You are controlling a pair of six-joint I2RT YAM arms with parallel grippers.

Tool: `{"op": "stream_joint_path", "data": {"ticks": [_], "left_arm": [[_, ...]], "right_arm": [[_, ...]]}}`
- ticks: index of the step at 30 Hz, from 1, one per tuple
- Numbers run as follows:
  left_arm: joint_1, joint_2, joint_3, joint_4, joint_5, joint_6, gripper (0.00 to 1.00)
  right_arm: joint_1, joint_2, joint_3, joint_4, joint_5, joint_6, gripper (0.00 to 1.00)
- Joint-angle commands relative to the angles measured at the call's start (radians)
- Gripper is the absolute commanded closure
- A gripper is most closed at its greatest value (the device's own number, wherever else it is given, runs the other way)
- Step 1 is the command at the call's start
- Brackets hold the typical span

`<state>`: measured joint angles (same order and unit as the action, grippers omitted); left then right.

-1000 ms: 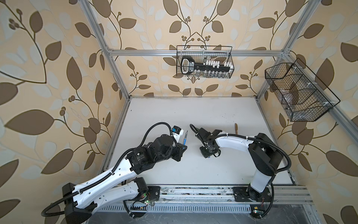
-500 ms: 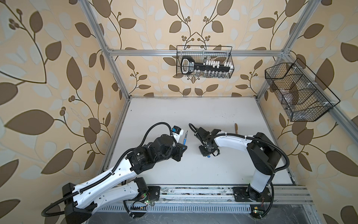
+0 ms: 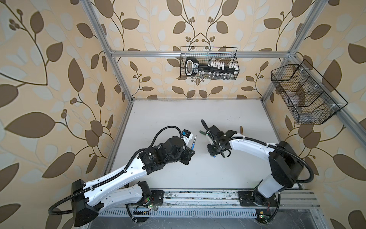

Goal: Insert the pens into the pen caps
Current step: 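Lift the blue cap with the right gripper toward the pen nib above the left gripper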

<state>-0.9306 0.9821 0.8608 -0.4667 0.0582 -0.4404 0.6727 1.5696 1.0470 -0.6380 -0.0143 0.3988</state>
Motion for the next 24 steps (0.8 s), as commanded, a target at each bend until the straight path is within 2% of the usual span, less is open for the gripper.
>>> {"op": "stream_joint_path", "data": {"ticks": [1, 8, 13, 18, 24], "left_arm": [[-0.008, 0.037, 0.042, 0.046, 0.047, 0.017, 0.86], [-0.012, 0.112, 0.060, 0.122, 0.109, 0.011, 0.87], [-0.035, 0.156, 0.086, 0.155, 0.126, 0.011, 0.87], [-0.042, 0.170, 0.079, 0.178, 0.137, 0.002, 0.88], [-0.043, 0.173, 0.086, 0.167, 0.137, 0.003, 0.87]], "right_arm": [[-0.052, -0.097, -0.049, 0.078, -0.139, 0.041, 0.90], [-0.182, -0.327, -0.171, 0.311, -0.339, 0.199, 0.91], [-0.241, -0.458, -0.233, 0.478, -0.387, 0.332, 0.89], [-0.243, -0.447, -0.212, 0.391, -0.353, 0.314, 0.90], [-0.245, -0.505, -0.222, 0.438, -0.393, 0.340, 0.89]]}}
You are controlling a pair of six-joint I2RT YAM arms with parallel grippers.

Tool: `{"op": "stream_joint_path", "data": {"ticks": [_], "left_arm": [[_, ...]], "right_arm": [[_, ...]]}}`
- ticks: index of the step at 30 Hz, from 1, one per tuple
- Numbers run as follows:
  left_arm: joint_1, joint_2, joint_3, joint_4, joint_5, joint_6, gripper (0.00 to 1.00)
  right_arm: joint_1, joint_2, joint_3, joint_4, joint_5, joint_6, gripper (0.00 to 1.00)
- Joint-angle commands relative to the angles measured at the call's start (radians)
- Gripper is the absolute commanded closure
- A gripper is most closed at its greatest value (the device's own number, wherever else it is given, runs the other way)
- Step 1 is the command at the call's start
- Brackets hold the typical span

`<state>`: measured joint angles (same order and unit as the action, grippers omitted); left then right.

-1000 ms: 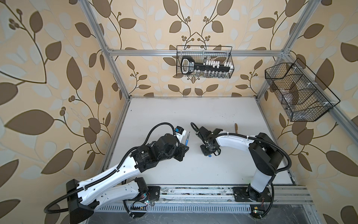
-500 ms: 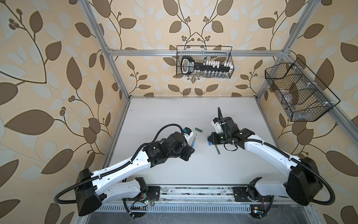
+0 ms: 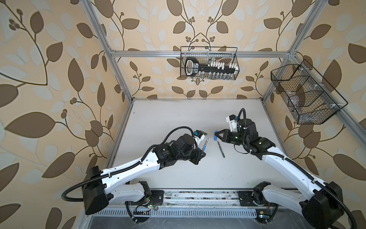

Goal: Insert the pens into the pen caps
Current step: 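Lift the blue cap with the right gripper toward the pen nib above the left gripper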

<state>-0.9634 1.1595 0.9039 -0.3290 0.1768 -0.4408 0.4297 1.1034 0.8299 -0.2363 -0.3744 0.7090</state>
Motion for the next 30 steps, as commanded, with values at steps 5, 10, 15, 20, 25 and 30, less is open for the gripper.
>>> {"op": "stream_joint_path", "data": {"ticks": [5, 10, 15, 20, 25, 30], "left_arm": [[-0.017, 0.015, 0.059, 0.033, 0.030, 0.007, 0.87], [-0.031, 0.026, 0.067, 0.033, 0.032, 0.008, 0.87], [-0.040, 0.031, 0.063, 0.047, 0.030, 0.004, 0.87], [-0.046, 0.032, 0.061, 0.056, 0.033, 0.001, 0.87], [-0.053, 0.032, 0.069, 0.056, 0.022, 0.008, 0.87], [-0.065, 0.030, 0.067, 0.054, -0.008, 0.017, 0.88]], "right_arm": [[-0.009, -0.055, 0.017, 0.079, -0.074, 0.067, 0.89], [-0.009, -0.056, 0.030, 0.126, -0.092, 0.096, 0.89], [0.003, -0.057, 0.035, 0.160, -0.094, 0.122, 0.89], [0.004, -0.056, 0.041, 0.178, -0.080, 0.129, 0.88], [0.010, -0.034, 0.041, 0.221, -0.092, 0.150, 0.88], [0.015, -0.023, 0.059, 0.232, -0.097, 0.153, 0.88]]}}
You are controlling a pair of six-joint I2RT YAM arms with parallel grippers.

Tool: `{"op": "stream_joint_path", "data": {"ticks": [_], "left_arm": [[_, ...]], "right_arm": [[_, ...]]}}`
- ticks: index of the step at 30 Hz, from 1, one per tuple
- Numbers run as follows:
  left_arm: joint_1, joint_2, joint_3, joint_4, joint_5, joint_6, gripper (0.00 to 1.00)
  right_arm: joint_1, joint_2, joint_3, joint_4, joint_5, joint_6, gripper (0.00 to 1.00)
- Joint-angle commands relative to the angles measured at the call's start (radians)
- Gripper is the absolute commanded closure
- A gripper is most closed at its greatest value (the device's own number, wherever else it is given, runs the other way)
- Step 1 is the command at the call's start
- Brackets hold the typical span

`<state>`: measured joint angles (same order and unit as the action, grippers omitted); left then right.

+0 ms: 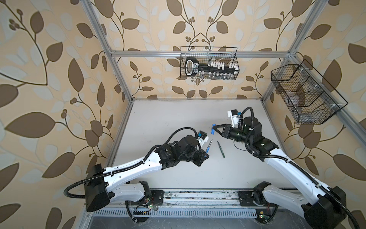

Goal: Insert the pens into the pen caps
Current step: 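Lift the blue cap with the right gripper toward the pen nib above the left gripper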

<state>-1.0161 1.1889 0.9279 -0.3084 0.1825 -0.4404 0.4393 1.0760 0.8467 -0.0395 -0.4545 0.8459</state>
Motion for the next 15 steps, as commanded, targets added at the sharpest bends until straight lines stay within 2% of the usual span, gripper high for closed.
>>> {"op": "stream_joint_path", "data": {"ticks": [1, 15], "left_arm": [[-0.014, -0.002, 0.041, 0.034, -0.021, 0.018, 0.88], [-0.018, -0.053, 0.025, 0.054, -0.091, 0.042, 0.88]], "right_arm": [[0.005, 0.004, 0.045, 0.031, -0.017, 0.014, 0.88], [0.030, -0.024, 0.045, -0.001, -0.028, 0.013, 0.87]]}}
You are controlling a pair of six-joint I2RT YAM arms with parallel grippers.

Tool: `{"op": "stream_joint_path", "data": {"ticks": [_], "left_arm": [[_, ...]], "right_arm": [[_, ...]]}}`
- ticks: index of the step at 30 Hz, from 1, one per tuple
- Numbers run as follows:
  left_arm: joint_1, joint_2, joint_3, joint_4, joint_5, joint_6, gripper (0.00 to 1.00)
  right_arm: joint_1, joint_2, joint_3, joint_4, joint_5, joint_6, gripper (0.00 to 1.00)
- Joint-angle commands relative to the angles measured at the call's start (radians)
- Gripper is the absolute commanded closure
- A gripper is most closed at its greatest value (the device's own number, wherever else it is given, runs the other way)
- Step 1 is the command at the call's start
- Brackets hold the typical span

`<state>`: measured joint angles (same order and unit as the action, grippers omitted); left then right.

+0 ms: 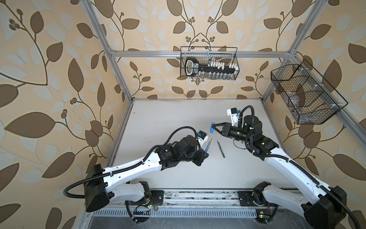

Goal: Insert the pens into the pen caps
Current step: 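Lift the blue cap with the right gripper toward the pen nib above the left gripper, then push the blue cap down over the pen nib with the right gripper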

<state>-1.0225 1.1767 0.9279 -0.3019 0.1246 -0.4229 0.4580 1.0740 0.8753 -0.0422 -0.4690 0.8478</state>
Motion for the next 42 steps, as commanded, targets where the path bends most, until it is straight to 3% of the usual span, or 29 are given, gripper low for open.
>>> {"op": "stream_joint_path", "data": {"ticks": [1, 16, 29, 42], "left_arm": [[-0.010, -0.046, 0.023, 0.052, -0.038, 0.023, 0.88], [-0.011, -0.083, 0.001, 0.072, -0.049, 0.021, 0.87], [-0.011, -0.091, -0.013, 0.074, -0.051, 0.017, 0.87], [-0.011, -0.088, -0.013, 0.084, -0.055, 0.016, 0.87]], "right_arm": [[0.014, -0.025, 0.015, 0.004, -0.011, 0.012, 0.87], [0.046, -0.037, -0.012, 0.063, -0.002, 0.048, 0.87], [0.013, -0.031, 0.065, 0.006, -0.029, 0.009, 0.87], [0.041, -0.058, 0.009, 0.031, -0.022, 0.042, 0.87]]}}
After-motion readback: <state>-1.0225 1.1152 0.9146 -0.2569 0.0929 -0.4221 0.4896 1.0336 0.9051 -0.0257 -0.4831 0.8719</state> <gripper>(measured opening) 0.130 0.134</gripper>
